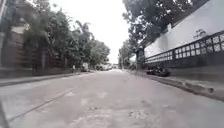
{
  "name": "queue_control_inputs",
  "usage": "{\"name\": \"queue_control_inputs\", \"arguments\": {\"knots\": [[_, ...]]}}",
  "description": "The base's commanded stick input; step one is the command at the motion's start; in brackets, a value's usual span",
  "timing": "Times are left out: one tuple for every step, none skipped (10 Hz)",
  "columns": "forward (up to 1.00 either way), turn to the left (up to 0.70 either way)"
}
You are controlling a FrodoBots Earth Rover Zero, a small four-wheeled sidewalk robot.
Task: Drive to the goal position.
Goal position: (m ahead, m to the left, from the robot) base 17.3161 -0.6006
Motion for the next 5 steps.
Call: {"name": "queue_control_inputs", "arguments": {"knots": [[0.70,0.00],[0.70,-0.09],[0.70,-0.30],[0.70,-0.32],[0.70,-0.14]]}}
